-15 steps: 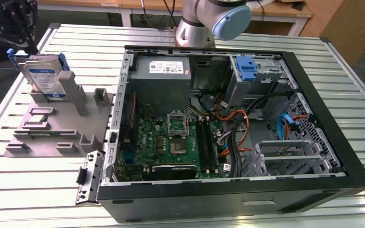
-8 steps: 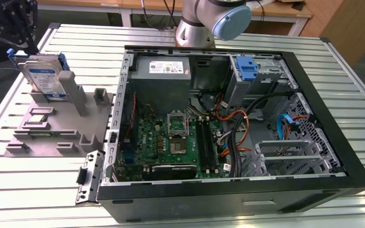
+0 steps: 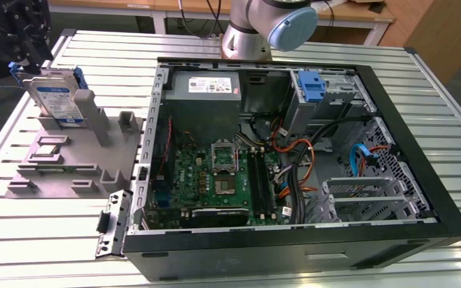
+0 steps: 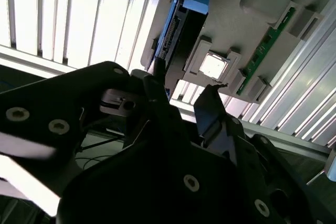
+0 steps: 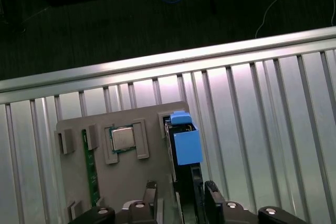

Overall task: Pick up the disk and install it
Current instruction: 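Pick up the disk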

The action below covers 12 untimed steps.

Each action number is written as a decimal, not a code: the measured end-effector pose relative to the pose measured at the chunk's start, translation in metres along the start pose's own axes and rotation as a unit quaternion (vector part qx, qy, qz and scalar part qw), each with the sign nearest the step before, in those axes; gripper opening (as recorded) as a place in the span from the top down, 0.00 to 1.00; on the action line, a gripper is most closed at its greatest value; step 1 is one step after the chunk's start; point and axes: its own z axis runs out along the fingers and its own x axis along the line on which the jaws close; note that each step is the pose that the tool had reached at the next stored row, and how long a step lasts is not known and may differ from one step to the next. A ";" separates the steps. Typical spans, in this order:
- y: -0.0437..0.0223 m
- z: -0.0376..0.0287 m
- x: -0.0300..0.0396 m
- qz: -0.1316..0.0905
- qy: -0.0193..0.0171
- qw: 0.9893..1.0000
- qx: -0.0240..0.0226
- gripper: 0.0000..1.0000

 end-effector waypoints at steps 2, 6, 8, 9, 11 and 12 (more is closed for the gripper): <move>0.0000 0.0000 0.0000 0.000 0.000 1.000 0.000 0.42; -0.0001 0.0002 0.0000 0.000 0.000 1.000 0.000 0.35; -0.0001 0.0023 0.0001 0.000 0.000 1.000 0.000 0.35; 0.0002 0.0039 0.0002 0.000 -0.001 1.000 0.000 0.35; 0.0008 0.0072 0.0004 0.000 -0.002 1.000 0.001 0.35; 0.0011 0.0084 0.0005 0.000 -0.003 1.000 0.001 0.35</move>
